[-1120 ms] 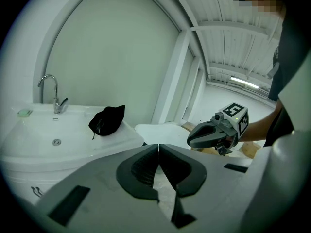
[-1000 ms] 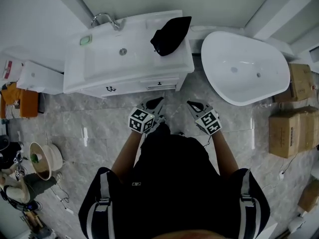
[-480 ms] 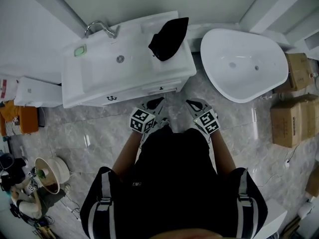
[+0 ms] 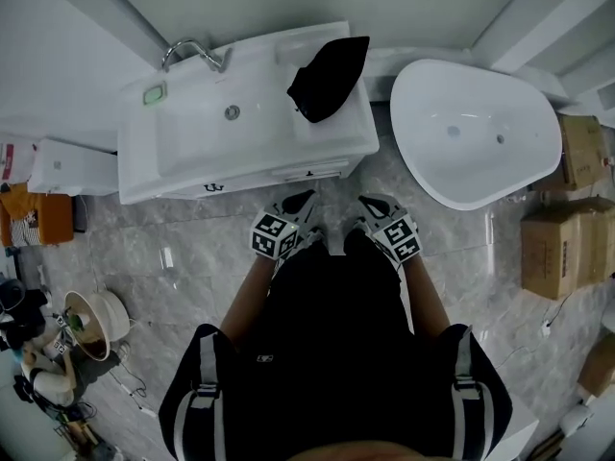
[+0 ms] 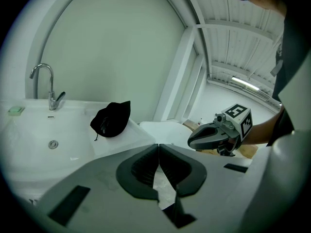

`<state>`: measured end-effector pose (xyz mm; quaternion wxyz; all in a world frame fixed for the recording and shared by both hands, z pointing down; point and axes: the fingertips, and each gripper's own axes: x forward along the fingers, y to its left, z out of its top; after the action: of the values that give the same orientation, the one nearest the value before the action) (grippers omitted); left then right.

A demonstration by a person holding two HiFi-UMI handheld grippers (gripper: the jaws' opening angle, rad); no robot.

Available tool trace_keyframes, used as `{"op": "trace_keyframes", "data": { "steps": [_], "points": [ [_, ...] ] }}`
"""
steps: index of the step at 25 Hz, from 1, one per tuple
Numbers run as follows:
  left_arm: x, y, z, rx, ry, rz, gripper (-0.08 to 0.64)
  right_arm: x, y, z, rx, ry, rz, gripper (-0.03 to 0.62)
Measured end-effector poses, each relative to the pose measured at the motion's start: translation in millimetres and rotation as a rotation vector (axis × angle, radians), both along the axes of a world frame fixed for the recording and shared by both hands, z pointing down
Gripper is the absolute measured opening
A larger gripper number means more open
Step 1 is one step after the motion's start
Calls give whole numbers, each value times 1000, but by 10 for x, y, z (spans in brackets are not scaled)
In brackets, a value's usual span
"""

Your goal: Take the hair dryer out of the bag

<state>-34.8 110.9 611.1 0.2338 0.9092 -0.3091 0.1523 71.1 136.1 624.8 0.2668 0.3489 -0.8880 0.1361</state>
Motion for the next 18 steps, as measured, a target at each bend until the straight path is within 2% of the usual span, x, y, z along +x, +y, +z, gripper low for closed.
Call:
{"op": "trace_keyframes", "data": {
  "steps": [10,18],
  "points": [
    [394,-313,-124,8,-3,-146,17,285,-422,-85,14,-13,-176,60],
    [628,-389,-140,22,-14,-240,17,598,-593,-42,-12,-38,-238,60]
  ]
}}
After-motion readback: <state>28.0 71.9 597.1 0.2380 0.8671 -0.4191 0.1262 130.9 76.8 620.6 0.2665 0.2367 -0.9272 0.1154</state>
